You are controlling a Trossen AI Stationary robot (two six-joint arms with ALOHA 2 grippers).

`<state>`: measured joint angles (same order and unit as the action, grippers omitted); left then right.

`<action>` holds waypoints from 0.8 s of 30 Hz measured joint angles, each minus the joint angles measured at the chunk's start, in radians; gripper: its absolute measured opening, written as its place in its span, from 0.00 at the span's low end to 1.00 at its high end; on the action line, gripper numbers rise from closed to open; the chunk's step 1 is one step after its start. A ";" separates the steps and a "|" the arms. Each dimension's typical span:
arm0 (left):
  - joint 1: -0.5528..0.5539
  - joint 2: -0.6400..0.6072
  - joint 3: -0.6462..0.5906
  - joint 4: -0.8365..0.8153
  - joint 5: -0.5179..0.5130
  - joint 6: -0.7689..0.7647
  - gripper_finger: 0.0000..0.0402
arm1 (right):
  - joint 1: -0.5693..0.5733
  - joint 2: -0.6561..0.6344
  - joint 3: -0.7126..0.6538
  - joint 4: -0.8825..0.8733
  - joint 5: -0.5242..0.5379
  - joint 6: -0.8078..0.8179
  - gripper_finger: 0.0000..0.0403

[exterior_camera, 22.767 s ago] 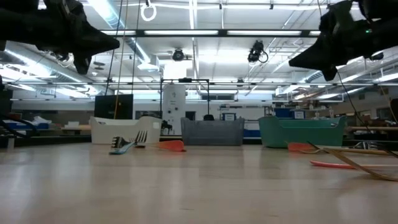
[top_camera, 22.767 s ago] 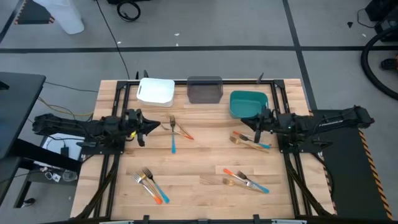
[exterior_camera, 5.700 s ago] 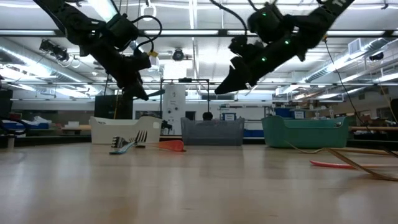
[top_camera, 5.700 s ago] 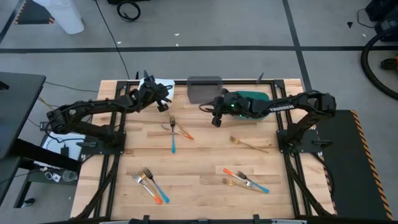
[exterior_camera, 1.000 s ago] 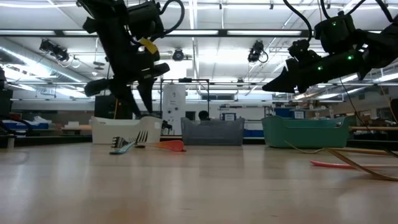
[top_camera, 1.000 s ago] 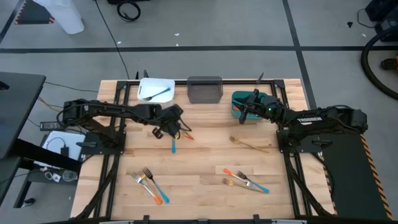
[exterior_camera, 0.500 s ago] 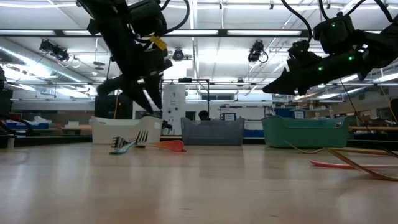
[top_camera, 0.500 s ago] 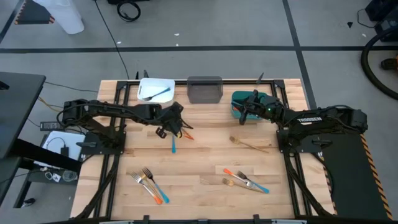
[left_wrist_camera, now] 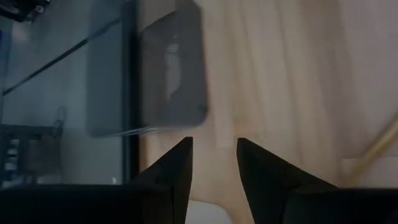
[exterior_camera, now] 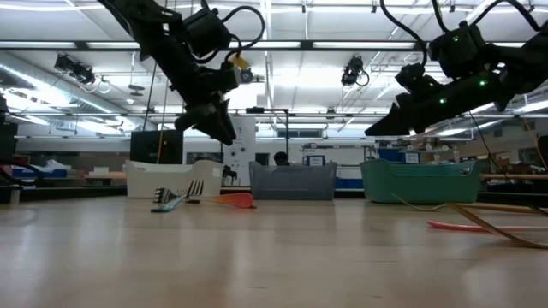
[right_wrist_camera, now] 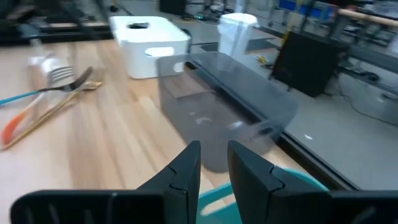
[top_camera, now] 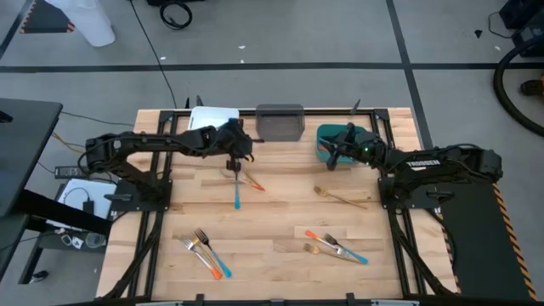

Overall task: Sort silverware by color (type)
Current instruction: Put the blue fork into the white bin

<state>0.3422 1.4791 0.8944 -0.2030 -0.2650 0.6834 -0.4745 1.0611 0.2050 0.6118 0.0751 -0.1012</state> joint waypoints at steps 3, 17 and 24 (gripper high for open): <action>0.021 0.000 0.000 0.019 -0.001 0.015 0.33 | -0.042 0.000 0.000 -0.028 -0.022 0.026 0.22; 0.032 0.000 0.000 0.026 0.046 0.061 0.33 | -0.105 -0.002 0.000 0.003 -0.072 0.048 0.22; -0.018 0.000 0.001 -0.064 0.134 -0.016 0.33 | -0.105 -0.002 0.000 0.008 -0.070 0.049 0.22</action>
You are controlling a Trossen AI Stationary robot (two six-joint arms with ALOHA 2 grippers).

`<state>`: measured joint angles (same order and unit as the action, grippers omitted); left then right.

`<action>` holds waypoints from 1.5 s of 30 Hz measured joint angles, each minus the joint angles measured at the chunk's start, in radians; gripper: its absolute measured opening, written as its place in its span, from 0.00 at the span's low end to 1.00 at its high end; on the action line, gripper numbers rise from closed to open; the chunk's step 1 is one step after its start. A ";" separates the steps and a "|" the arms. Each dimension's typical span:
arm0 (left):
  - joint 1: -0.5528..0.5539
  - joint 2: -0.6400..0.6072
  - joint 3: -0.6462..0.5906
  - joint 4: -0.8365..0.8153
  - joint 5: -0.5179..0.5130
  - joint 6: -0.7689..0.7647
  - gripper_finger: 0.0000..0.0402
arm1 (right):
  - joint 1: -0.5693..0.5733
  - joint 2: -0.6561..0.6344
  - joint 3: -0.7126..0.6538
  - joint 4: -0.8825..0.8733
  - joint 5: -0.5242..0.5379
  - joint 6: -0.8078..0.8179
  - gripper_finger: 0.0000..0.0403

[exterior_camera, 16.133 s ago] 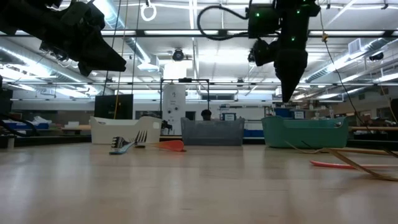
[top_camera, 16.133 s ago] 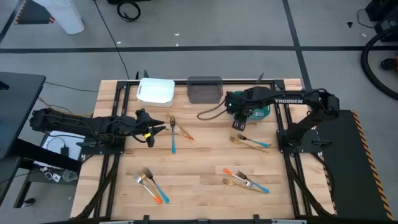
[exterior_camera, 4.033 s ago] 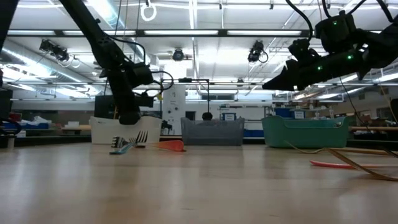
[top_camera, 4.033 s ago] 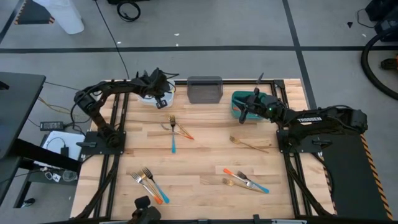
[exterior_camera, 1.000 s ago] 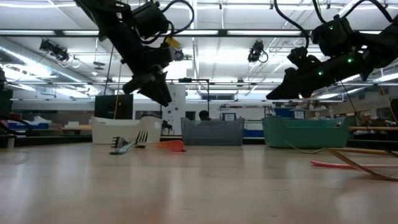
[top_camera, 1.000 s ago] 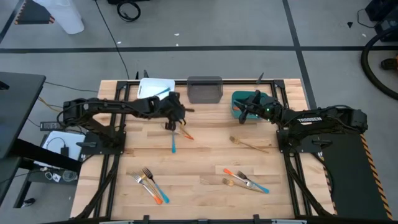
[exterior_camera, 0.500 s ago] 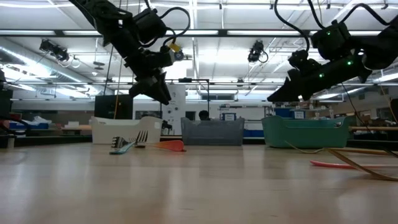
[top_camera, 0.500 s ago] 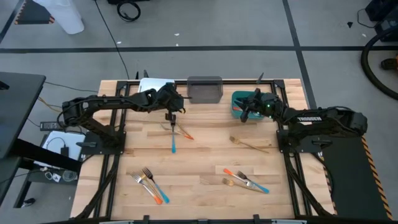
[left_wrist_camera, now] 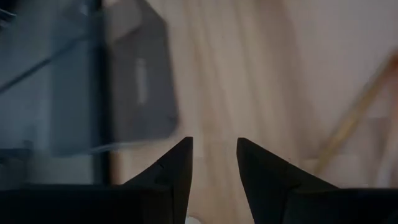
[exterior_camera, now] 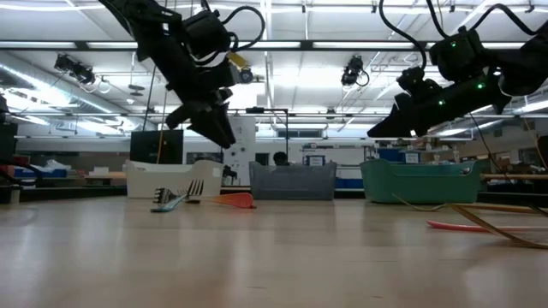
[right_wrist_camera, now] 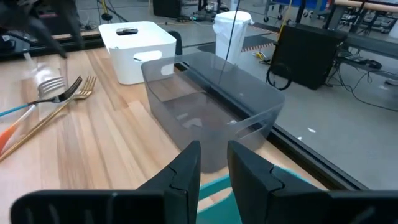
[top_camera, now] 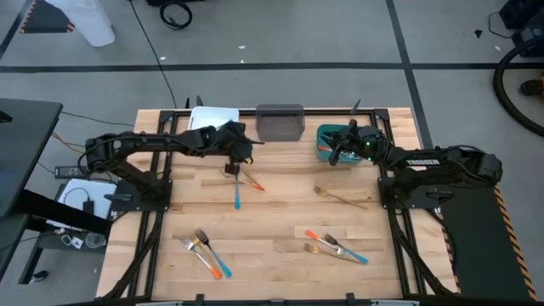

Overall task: Sort silverware by color (type)
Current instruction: Put the blue fork into the white bin

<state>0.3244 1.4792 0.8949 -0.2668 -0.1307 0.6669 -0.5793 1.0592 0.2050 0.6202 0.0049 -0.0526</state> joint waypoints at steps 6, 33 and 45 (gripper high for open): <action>-0.056 0.000 0.000 -0.155 0.032 -0.054 0.33 | 0.001 0.000 0.000 0.011 0.001 -0.002 0.22; -0.218 0.107 0.000 -0.309 0.031 0.475 0.33 | 0.063 0.002 0.091 -0.172 0.073 -0.029 0.22; -0.186 0.114 0.000 -0.284 0.101 0.690 0.33 | 0.080 0.002 0.091 -0.158 0.061 -0.018 0.22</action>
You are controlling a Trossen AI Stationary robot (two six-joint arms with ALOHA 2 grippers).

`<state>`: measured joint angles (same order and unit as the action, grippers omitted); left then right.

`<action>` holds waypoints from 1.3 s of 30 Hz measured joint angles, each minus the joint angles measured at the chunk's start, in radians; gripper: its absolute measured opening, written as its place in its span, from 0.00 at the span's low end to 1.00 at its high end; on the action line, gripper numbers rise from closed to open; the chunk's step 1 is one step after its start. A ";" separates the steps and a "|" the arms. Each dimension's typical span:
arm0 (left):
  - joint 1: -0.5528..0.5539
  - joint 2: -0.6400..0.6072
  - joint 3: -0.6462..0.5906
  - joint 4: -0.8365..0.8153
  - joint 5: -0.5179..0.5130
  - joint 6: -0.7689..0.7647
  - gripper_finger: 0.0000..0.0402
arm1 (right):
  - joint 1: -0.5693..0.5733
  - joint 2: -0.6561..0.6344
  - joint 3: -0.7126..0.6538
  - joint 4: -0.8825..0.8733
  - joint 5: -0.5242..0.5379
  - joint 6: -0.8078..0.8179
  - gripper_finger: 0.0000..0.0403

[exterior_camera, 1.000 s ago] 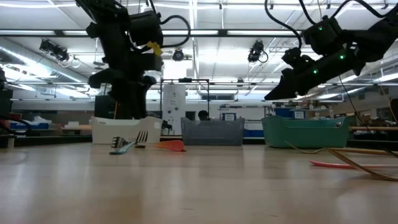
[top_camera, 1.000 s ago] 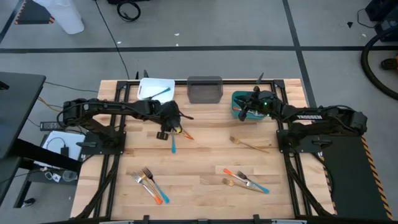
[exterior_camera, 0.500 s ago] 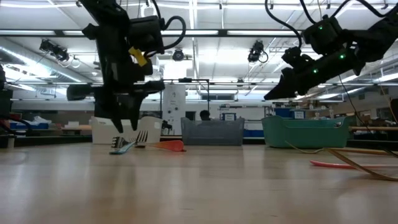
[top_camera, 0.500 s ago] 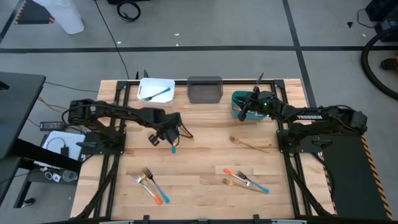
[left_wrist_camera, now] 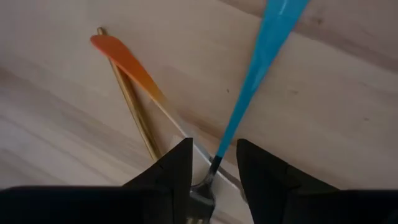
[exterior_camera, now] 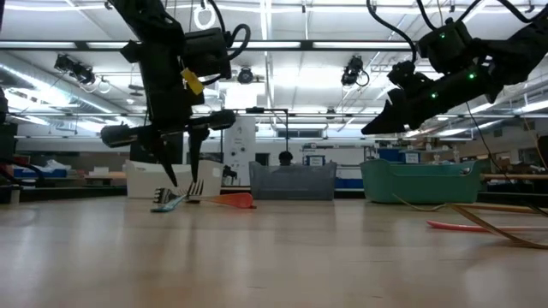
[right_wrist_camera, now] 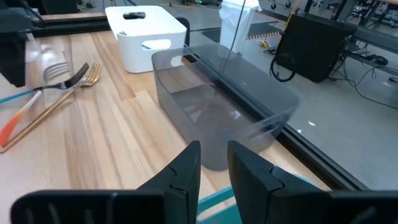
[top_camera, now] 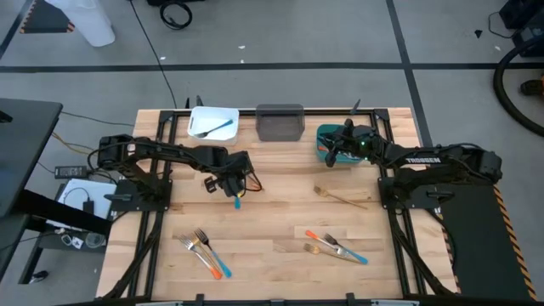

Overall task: Sort silverware by color (type)
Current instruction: Put the blue fork into the white bin

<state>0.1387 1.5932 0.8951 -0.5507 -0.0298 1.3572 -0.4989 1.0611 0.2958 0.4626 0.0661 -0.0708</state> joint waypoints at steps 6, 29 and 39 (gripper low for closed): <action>0.000 0.028 0.000 -0.008 0.003 0.074 0.33 | 0.009 0.000 0.000 0.015 -0.008 0.000 0.22; 0.026 0.119 0.003 0.002 -0.017 0.198 0.16 | 0.009 0.000 0.000 0.014 -0.016 0.021 0.22; 0.026 0.121 0.002 -0.004 0.008 0.157 0.06 | 0.009 0.000 0.000 0.014 -0.016 0.018 0.22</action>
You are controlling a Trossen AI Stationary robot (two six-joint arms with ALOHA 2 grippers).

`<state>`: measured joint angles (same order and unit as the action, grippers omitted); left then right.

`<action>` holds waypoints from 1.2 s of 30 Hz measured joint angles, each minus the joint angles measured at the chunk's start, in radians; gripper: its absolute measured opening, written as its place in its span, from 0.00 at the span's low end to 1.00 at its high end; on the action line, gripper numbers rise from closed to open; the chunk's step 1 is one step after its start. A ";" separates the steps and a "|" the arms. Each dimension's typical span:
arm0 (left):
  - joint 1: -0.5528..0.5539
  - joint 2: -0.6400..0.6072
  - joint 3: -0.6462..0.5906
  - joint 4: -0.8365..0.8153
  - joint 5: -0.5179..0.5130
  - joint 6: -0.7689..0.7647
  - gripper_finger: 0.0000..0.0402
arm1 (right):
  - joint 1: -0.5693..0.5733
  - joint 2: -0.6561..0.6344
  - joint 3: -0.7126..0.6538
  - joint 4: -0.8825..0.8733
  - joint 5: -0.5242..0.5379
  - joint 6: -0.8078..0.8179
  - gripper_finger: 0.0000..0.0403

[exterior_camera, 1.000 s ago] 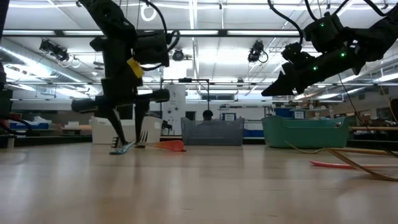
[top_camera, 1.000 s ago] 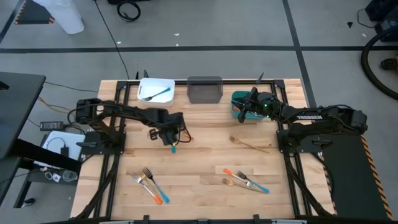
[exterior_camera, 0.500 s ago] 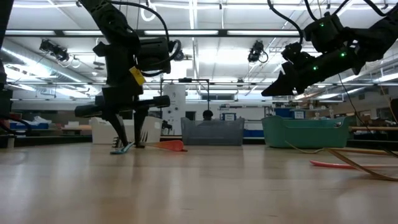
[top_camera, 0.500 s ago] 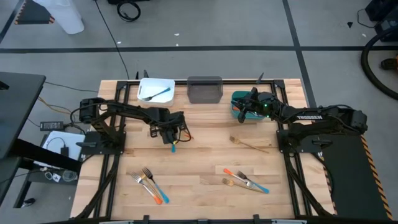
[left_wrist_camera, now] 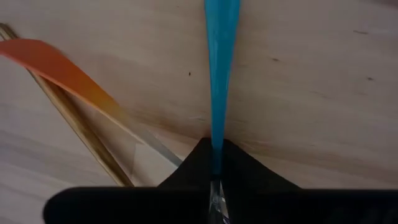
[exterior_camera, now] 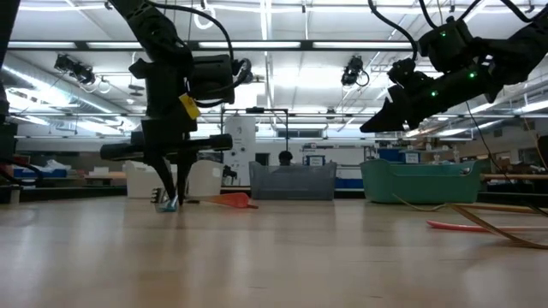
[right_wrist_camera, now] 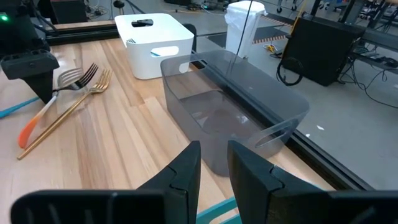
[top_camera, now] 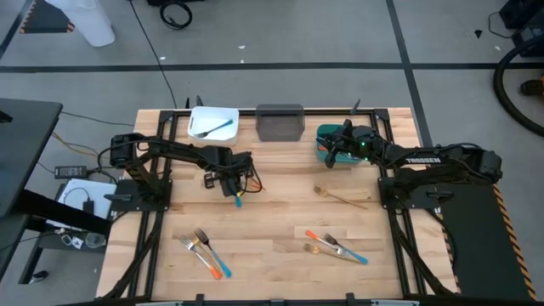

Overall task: Sort silverware by color (type)
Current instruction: Put the blue fork into the white bin

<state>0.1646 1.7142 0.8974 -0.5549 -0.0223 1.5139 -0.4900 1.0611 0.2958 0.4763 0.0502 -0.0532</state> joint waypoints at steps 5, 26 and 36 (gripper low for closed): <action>-0.002 -0.003 0.002 -0.004 0.002 -0.015 0.07 | 0.000 0.000 0.000 0.000 0.000 -0.002 0.22; -0.052 0.000 0.139 -0.113 -0.147 -0.067 0.07 | 0.000 0.000 0.000 -0.006 0.000 0.001 0.22; 0.015 0.000 0.205 -0.201 -0.303 -0.056 0.07 | 0.000 0.000 0.000 -0.016 -0.008 0.002 0.22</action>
<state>0.1795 1.7138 1.1026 -0.7554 -0.3250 1.4583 -0.4900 1.0611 0.2958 0.4603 0.0424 -0.0517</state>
